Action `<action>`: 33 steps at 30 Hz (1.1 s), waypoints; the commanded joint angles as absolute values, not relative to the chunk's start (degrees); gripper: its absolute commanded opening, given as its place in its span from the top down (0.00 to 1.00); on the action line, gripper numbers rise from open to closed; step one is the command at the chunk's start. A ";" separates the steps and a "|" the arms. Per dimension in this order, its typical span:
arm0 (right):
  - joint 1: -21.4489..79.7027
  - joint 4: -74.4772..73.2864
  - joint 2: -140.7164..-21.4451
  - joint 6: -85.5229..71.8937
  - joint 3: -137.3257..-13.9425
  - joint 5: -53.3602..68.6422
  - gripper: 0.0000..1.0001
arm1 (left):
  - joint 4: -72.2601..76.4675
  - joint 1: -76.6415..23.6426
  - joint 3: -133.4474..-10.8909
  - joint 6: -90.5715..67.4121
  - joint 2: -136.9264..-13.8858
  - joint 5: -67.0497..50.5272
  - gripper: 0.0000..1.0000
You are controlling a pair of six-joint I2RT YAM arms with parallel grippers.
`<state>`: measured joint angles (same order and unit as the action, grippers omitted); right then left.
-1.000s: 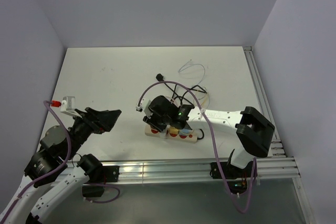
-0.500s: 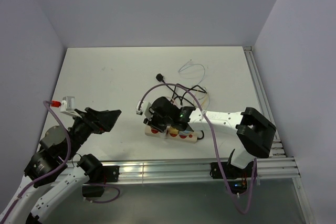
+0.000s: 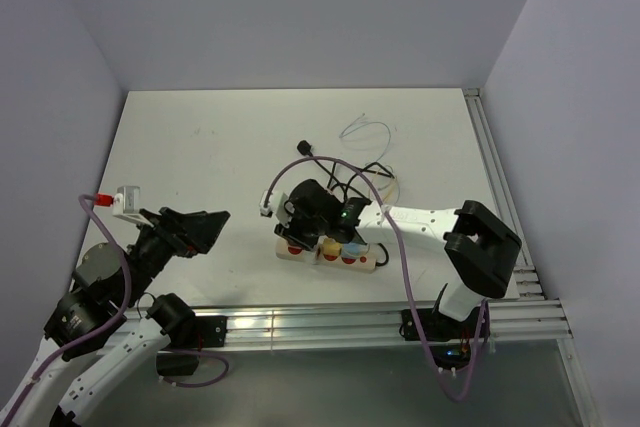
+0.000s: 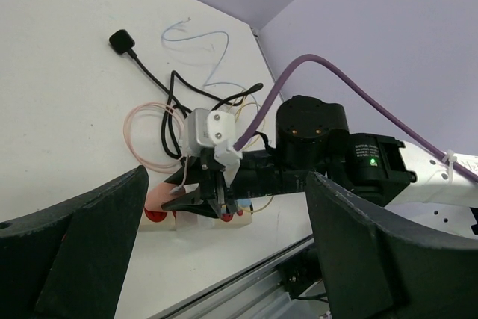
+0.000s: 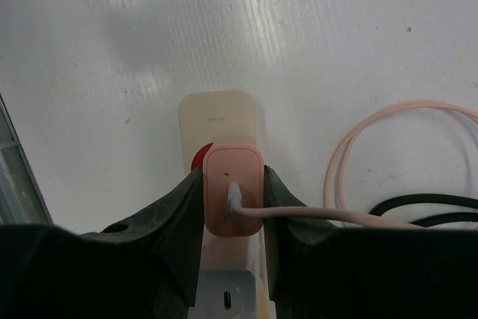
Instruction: Insert the plug
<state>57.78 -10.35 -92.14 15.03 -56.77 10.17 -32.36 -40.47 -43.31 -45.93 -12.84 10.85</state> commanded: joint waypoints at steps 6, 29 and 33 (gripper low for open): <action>56.51 -24.26 -97.30 17.93 -54.76 12.22 1.00 | -31.82 -40.43 -44.65 -44.74 -10.72 10.55 0.08; 61.17 -31.64 -101.08 16.53 -53.52 7.66 0.96 | -32.78 -40.43 -47.11 -44.56 -13.62 9.84 0.07; 60.91 -30.77 -98.01 15.47 -55.81 3.17 0.74 | -32.17 -40.43 -46.85 -44.91 -14.06 9.76 0.07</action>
<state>60.34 -16.01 -94.61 18.41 -59.90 5.72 -33.28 -40.47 -45.41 -45.74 -12.86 9.96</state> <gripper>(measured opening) 0.385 0.927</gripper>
